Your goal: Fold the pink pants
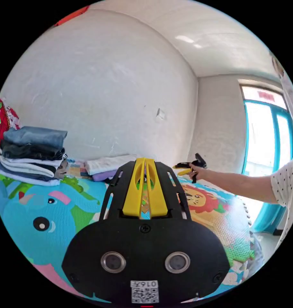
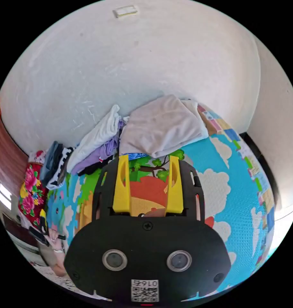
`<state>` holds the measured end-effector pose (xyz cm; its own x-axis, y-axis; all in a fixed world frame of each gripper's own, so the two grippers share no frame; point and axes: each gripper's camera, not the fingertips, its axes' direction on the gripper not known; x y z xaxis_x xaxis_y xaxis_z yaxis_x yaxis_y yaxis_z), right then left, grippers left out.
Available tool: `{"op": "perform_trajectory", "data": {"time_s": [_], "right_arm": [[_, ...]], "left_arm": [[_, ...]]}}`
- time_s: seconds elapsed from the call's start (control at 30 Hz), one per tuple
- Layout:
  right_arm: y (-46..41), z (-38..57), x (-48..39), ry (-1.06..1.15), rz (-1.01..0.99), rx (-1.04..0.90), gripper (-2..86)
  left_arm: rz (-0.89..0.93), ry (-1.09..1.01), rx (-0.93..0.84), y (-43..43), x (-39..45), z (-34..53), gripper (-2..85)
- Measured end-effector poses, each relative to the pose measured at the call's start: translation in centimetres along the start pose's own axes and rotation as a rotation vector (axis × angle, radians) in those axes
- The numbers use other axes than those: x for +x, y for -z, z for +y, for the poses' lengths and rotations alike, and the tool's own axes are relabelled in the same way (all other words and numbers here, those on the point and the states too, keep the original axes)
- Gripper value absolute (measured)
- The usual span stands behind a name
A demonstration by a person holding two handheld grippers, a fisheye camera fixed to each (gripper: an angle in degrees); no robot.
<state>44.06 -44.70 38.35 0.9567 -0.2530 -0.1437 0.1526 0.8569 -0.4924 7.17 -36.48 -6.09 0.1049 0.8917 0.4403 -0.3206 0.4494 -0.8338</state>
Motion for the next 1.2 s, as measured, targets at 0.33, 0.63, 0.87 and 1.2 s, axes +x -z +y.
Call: {"op": "perform_trajectory", "data": {"time_s": [0.33,0.63,0.87,1.2], "right_arm": [[-6.3,6.4,6.1,-0.194,-0.182,0.204,1.3],[11.0,16.3,-11.2,0.634,0.076,0.31,-0.5],[20.3,28.7,-19.6,0.889,-0.187,0.4,-0.3],[7.1,42.2,-26.1,0.88,0.213,-0.187,7.8]], "left_arm": [[0.073,0.122,0.008,-0.8,2.4,-1.4,-1.0],[0.089,0.12,0.006,-2.0,7.8,-3.7,-1.0],[-0.073,-0.071,0.012,-0.4,18.7,-7.9,-0.9],[-0.07,-0.229,-0.348,2.8,34.8,-9.5,3.2]]}}
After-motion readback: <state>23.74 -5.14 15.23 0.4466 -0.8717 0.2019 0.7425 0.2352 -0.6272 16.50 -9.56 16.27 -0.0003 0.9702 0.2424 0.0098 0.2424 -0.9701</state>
